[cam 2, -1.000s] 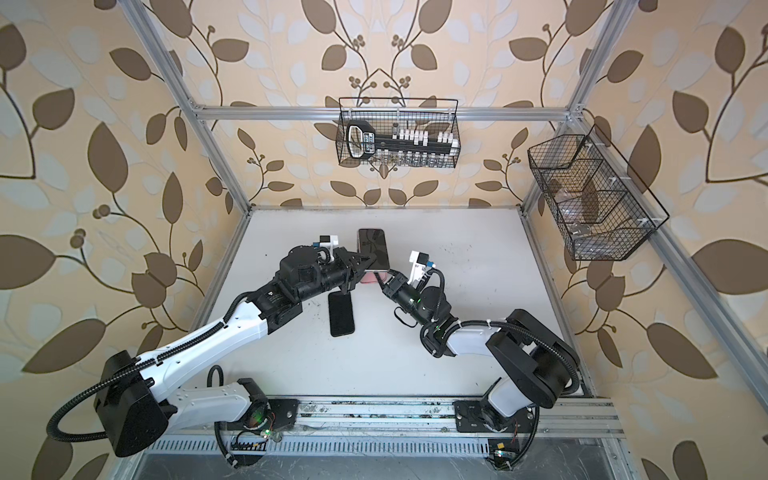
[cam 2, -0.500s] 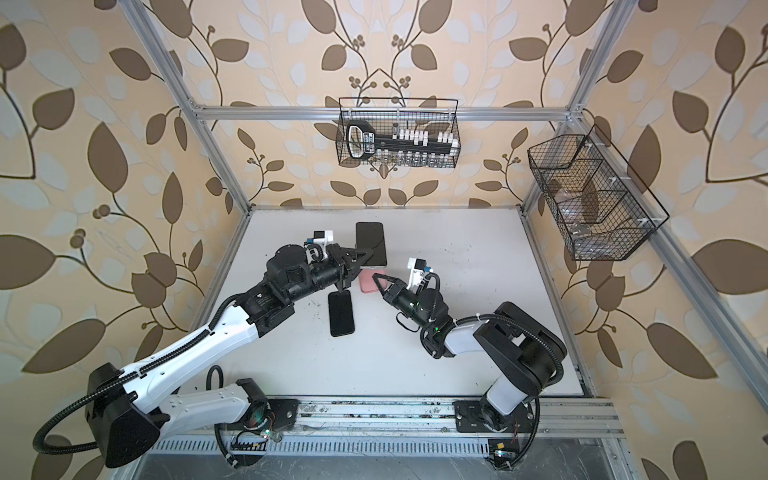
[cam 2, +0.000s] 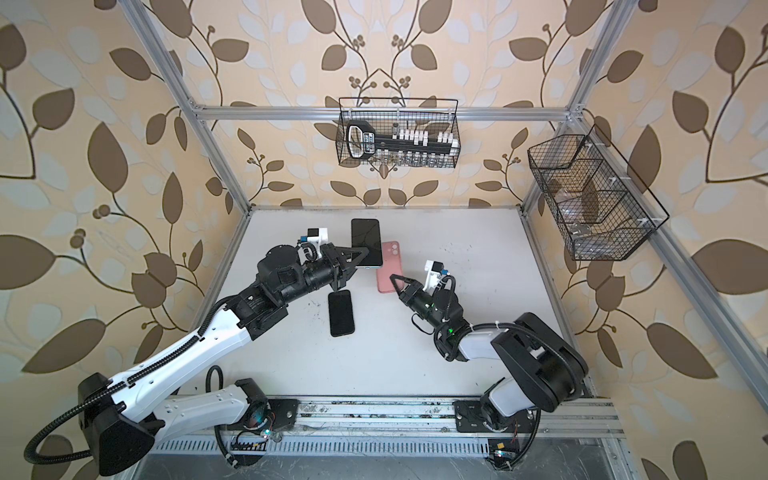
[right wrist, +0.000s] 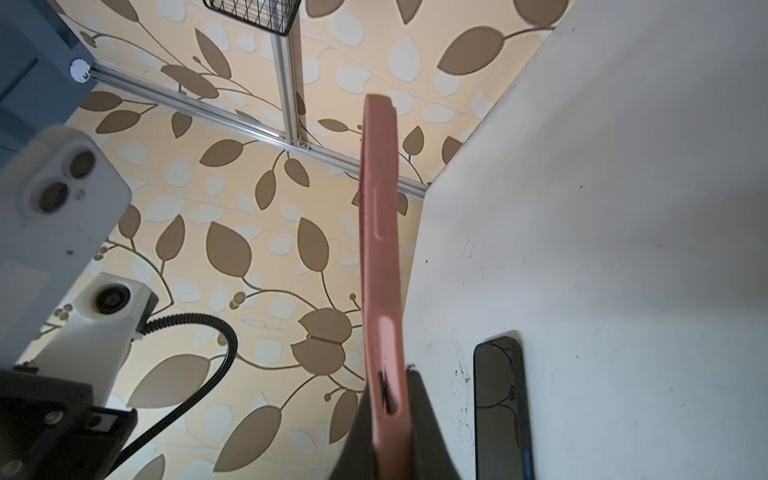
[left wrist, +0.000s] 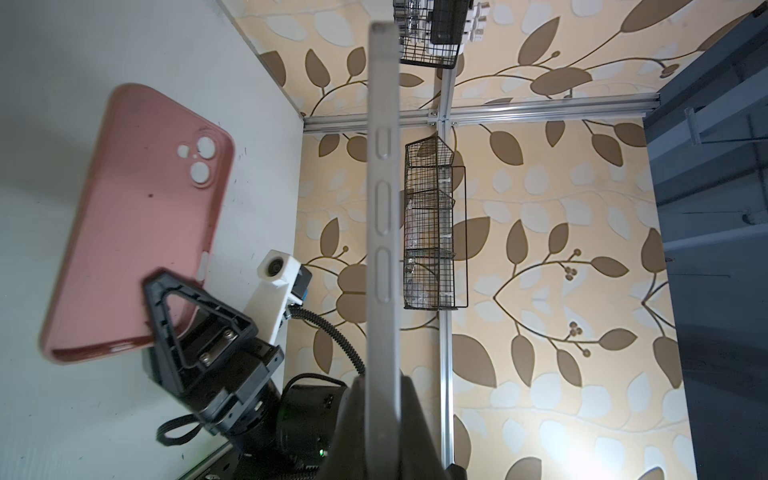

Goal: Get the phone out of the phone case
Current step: 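Pull the pink case off with the right gripper while the left holds the phone, then lower the pink case flat onto the table with the right gripper and open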

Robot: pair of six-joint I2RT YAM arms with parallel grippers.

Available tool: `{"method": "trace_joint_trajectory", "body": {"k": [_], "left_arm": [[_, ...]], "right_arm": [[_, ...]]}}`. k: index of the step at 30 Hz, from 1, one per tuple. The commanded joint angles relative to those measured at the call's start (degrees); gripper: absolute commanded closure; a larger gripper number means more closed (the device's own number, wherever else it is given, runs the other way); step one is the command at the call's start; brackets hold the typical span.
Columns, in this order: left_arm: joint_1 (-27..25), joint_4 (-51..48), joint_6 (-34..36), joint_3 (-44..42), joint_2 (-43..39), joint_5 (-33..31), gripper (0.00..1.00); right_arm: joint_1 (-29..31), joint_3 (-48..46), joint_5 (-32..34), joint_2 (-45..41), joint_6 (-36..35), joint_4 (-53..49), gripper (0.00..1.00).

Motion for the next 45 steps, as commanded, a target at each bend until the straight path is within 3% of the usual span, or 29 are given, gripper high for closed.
{"method": "trace_joint_trajectory", "body": {"k": [1, 8, 14, 28, 38, 45], "left_arm": [[1.62, 2.33, 3.78, 1.69, -3.36, -0.43, 1.0], [5.61, 3.04, 5.06, -0.75, -4.45, 2.88, 1.0], [9.04, 4.0, 5.21, -2.88, -5.4, 5.52, 1.0], [11.68, 4.09, 5.6, -3.98, -6.03, 9.2, 1.0], [12.27, 4.33, 5.63, -4.66, -6.13, 9.73, 1.0], [12.29, 4.57, 5.68, -5.13, -6.05, 9.84, 1.0]], "right_arm": [[-3.32, -1.37, -3.31, -6.61, -2.5, -10.59, 1.0], [-13.71, -2.18, -10.68, -20.22, -9.95, -34.23, 1.0], [-23.61, -4.43, -17.71, -26.65, -15.53, -45.46, 1.0], [-28.42, -6.98, -19.05, -24.31, -20.51, -49.34, 1.0], [-37.2, -7.2, -21.38, -26.29, -28.13, -58.5, 1.0], [-42.8, -8.81, -23.79, -24.39, -32.26, -59.48, 1.0]]}}
